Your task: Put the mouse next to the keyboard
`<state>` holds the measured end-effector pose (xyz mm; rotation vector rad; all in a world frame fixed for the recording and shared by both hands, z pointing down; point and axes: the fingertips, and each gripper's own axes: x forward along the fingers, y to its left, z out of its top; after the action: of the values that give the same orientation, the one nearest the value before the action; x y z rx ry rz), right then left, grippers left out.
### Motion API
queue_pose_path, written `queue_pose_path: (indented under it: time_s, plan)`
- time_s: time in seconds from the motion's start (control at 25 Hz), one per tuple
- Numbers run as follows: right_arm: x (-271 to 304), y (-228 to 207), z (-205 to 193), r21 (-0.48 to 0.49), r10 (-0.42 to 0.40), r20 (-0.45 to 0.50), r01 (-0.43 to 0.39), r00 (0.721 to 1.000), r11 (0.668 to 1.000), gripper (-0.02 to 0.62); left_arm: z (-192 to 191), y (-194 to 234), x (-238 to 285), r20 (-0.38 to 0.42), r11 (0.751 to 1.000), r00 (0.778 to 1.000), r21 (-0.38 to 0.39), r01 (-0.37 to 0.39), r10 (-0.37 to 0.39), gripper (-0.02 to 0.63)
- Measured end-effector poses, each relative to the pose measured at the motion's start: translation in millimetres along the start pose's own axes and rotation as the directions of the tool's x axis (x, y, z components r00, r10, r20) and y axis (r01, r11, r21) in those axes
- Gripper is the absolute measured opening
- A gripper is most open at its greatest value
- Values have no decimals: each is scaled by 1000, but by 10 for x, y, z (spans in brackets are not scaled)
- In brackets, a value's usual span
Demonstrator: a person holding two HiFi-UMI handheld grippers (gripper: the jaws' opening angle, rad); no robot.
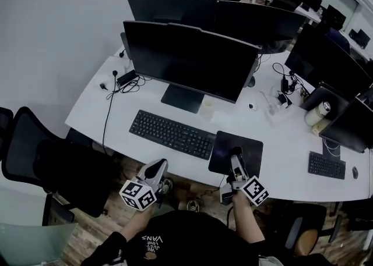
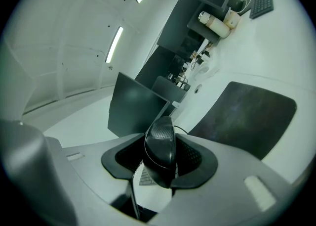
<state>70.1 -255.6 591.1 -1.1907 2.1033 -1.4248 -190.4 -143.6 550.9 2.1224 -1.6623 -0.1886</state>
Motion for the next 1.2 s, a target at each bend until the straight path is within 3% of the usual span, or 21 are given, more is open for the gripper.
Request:
queue_pose_path:
  time_s: [0.4, 0.68, 1.2]
  plan:
    - [304, -197, 102, -6, -124, 144, 126, 982, 992, 183, 202, 303, 764, -101, 980, 976, 19, 196, -194, 2]
    - [718, -449, 22, -44, -196, 127, 203, 972, 978, 183, 320, 550, 1106, -151, 960, 951, 31, 279, -272, 2]
    - [1299, -833, -231, -36, -280, 3, 280, 960, 959, 183, 260, 720, 1423, -216, 935, 914, 11, 355, -344, 2]
